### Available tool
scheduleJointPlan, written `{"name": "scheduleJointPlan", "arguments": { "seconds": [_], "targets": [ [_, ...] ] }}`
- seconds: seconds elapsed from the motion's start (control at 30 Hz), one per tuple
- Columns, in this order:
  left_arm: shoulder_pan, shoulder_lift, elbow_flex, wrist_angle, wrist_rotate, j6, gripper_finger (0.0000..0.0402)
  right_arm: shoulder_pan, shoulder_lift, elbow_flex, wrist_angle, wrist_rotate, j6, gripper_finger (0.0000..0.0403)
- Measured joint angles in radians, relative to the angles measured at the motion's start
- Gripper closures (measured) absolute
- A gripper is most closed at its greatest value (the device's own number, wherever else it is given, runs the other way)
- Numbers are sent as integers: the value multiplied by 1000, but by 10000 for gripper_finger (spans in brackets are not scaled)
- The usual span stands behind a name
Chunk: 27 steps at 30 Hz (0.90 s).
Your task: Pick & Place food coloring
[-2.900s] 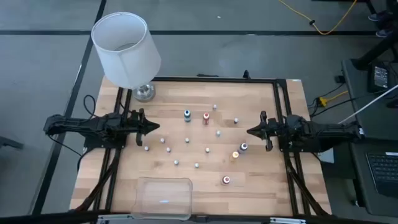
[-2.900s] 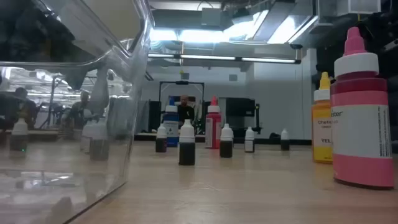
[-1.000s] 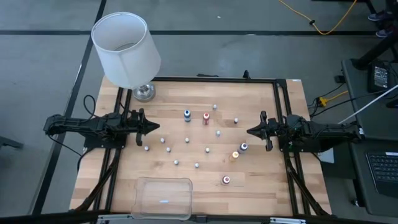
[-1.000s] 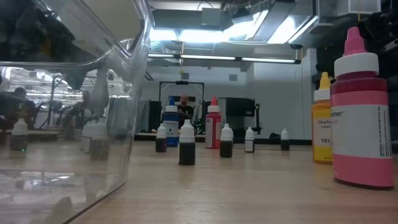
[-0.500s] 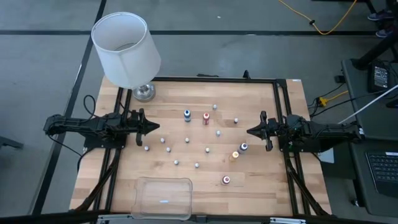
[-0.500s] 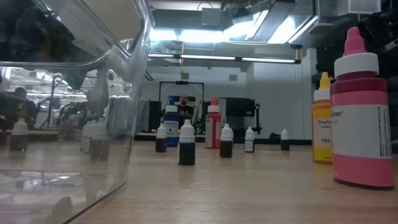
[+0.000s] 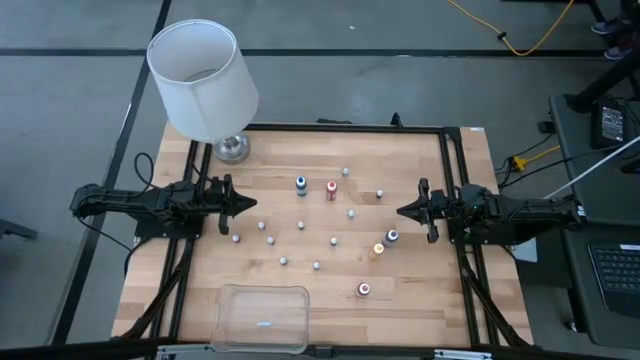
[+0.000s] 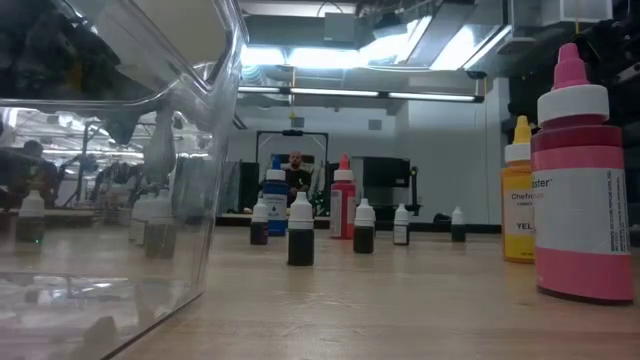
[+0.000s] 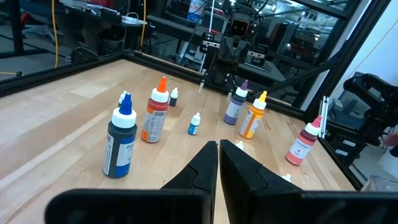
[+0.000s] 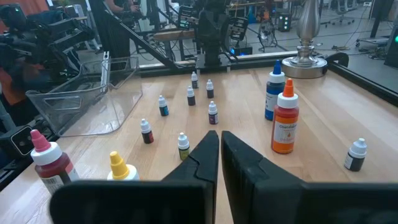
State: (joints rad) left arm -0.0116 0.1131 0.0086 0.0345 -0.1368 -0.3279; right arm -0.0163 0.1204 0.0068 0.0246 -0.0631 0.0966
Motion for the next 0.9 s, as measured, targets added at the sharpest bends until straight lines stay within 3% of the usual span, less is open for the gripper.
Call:
{"name": "scheduleJointPlan", "arguments": {
  "seconds": [0.13, 0.27, 0.67, 0.9],
  "targets": [
    [0, 0, 0, 0, 0, 0, 386, 0, 0, 0, 0, 1, -2, 379],
    [0, 0, 0, 0, 0, 0, 386, 0, 0, 0, -1, 66, -23, 379],
    [0, 0, 0, 78, -52, -4, 386, 0, 0, 0, 84, 69, 0, 379],
    [0, 0, 4, 154, -112, -144, 386, 0, 0, 0, 151, 70, 5, 379]
  ]
}}
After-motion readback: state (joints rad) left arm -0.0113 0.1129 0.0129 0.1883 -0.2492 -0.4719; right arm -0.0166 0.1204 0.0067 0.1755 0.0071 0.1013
